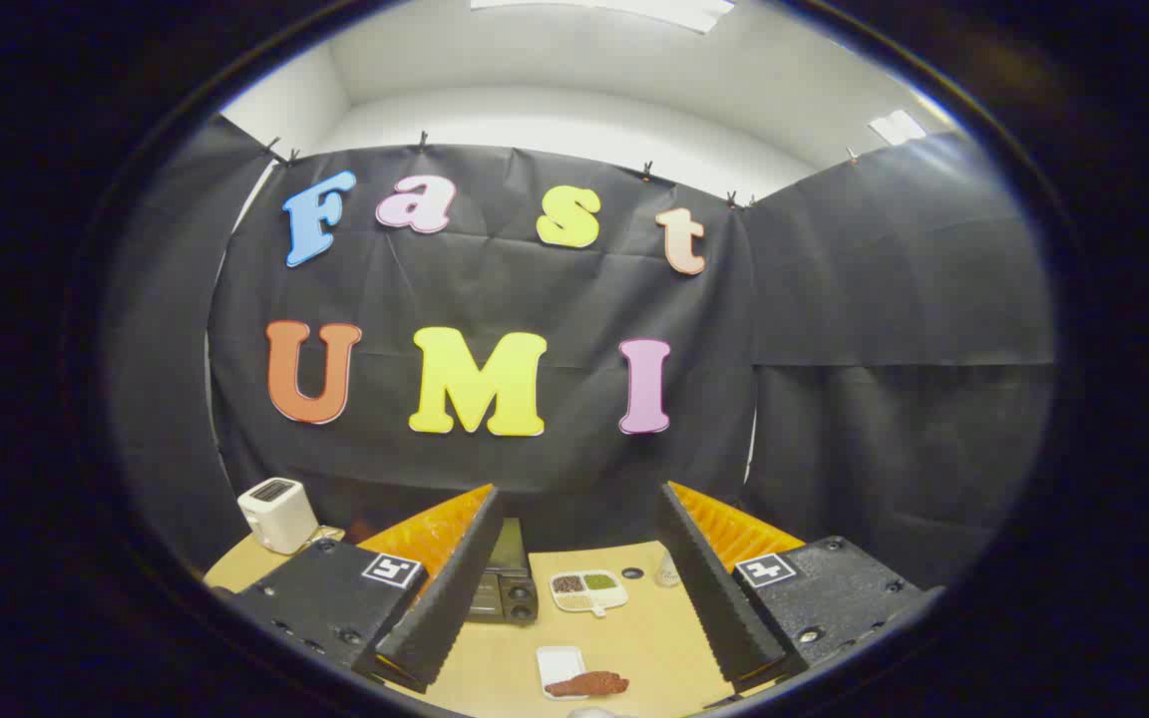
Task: Open the toaster oven, put the food inside, and close the toaster oven door.
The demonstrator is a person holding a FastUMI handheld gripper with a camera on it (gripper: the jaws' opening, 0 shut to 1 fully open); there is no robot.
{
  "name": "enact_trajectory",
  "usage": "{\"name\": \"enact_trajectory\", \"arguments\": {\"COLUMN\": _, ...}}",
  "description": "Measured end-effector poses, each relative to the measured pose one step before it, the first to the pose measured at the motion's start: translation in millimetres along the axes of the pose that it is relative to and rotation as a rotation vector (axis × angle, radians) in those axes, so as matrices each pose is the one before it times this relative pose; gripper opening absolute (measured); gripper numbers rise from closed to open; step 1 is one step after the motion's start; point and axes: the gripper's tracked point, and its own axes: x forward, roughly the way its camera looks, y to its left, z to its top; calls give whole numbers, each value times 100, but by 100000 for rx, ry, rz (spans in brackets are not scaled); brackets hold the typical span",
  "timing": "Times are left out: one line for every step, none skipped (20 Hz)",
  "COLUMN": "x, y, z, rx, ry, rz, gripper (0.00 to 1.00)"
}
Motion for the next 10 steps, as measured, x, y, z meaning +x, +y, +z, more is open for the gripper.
{"name": "enact_trajectory", "arguments": {"x": 126, "y": 63, "z": -249, "rx": 421, "ry": 988, "rz": 447, "gripper": 99}}
{"name": "enact_trajectory", "arguments": {"x": 141, "y": 276, "z": -309, "rx": 610, "ry": 607, "rz": 582, "gripper": 99}}
{"name": "enact_trajectory", "arguments": {"x": 119, "y": 218, "z": -33, "rx": 988, "ry": 166, "rz": 579, "gripper": 99}}
{"name": "enact_trajectory", "arguments": {"x": 103, "y": 229, "z": -66, "rx": 920, "ry": 60, "rz": 793, "gripper": 99}}
{"name": "enact_trajectory", "arguments": {"x": 39, "y": 368, "z": -173, "rx": 245, "ry": 418, "rz": 1214, "gripper": 99}}
{"name": "enact_trajectory", "arguments": {"x": 254, "y": 243, "z": -345, "rx": -393, "ry": 760, "rz": 764, "gripper": 99}}
{"name": "enact_trajectory", "arguments": {"x": 220, "y": 311, "z": -184, "rx": -321, "ry": 624, "rz": 1833, "gripper": 99}}
{"name": "enact_trajectory", "arguments": {"x": 264, "y": 692, "z": -182, "rx": -268, "ry": 842, "rz": 2186, "gripper": 99}}
{"name": "enact_trajectory", "arguments": {"x": 219, "y": 159, "z": -46, "rx": -289, "ry": 352, "rz": 668, "gripper": 99}}
{"name": "enact_trajectory", "arguments": {"x": 279, "y": -61, "z": 126, "rx": -78, "ry": -272, "rz": 203, "gripper": 99}}
